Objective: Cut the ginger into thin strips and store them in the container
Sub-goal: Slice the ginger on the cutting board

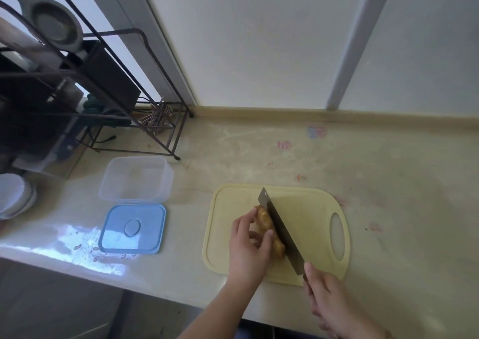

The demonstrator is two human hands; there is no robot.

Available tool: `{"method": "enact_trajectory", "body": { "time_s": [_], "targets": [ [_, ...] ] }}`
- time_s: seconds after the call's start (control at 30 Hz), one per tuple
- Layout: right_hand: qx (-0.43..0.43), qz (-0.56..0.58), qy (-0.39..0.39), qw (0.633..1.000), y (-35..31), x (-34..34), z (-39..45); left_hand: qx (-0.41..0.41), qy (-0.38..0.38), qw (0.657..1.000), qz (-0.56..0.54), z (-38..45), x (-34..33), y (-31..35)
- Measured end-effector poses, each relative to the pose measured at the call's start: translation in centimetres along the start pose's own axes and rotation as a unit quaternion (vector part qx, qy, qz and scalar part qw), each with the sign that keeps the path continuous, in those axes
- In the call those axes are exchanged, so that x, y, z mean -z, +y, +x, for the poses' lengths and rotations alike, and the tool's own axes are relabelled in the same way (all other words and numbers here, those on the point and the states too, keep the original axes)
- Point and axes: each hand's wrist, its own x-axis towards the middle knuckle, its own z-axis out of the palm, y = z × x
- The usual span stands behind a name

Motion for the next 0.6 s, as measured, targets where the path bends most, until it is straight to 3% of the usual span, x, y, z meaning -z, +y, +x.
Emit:
{"method": "enact_trajectory", "body": {
  "time_s": [0.43,0.6],
  "targets": [
    [0.152,-0.065,0.099,0.981,1.2,0.9,-4.0,-0.020,0.029,0.999,-0.008,0.7,-0.7,-0.8],
    [0.134,-0.088,0.116,0.980,0.8,1.1,-4.2,-0.014,0.037,0.999,-0.027,1.2,-0.6,-1.3]
  ]
}}
